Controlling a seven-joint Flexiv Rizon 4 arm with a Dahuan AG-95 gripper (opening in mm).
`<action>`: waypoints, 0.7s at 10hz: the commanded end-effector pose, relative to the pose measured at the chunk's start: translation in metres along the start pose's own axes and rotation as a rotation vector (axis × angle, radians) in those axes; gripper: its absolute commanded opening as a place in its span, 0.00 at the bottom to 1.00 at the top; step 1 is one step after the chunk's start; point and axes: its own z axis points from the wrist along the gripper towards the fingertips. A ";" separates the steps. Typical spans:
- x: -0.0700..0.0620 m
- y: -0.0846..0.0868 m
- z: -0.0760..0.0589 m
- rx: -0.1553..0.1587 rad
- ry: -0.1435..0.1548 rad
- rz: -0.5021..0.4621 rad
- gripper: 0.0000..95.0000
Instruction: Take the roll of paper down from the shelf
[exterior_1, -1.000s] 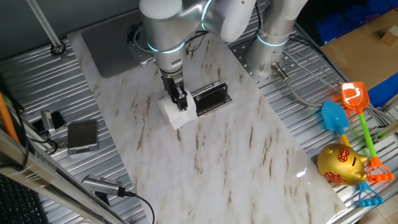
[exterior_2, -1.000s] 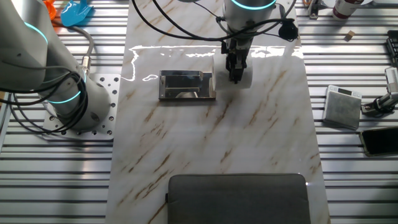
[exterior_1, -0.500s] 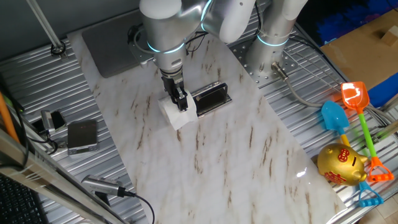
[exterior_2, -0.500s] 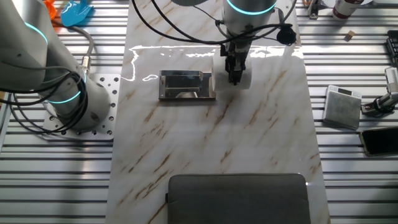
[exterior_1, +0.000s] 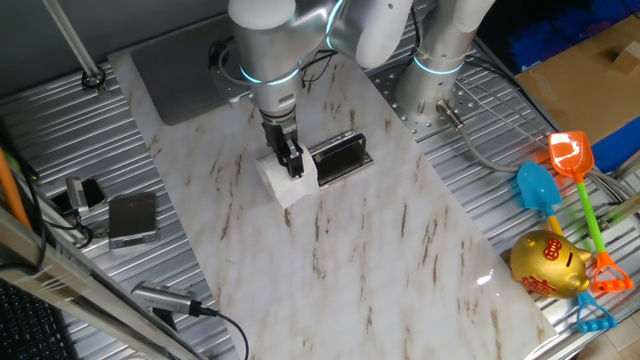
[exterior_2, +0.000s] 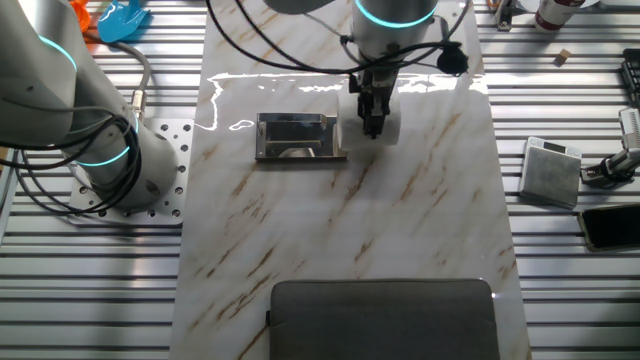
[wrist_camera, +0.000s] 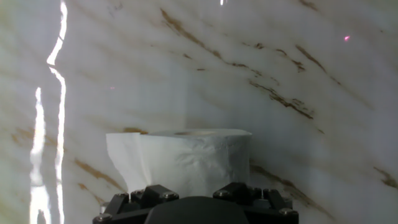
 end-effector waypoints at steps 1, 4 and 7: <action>0.003 0.000 -0.001 0.001 0.005 0.002 0.00; 0.009 -0.001 0.000 -0.001 0.003 0.004 0.00; 0.012 0.002 -0.002 -0.001 0.005 0.018 0.00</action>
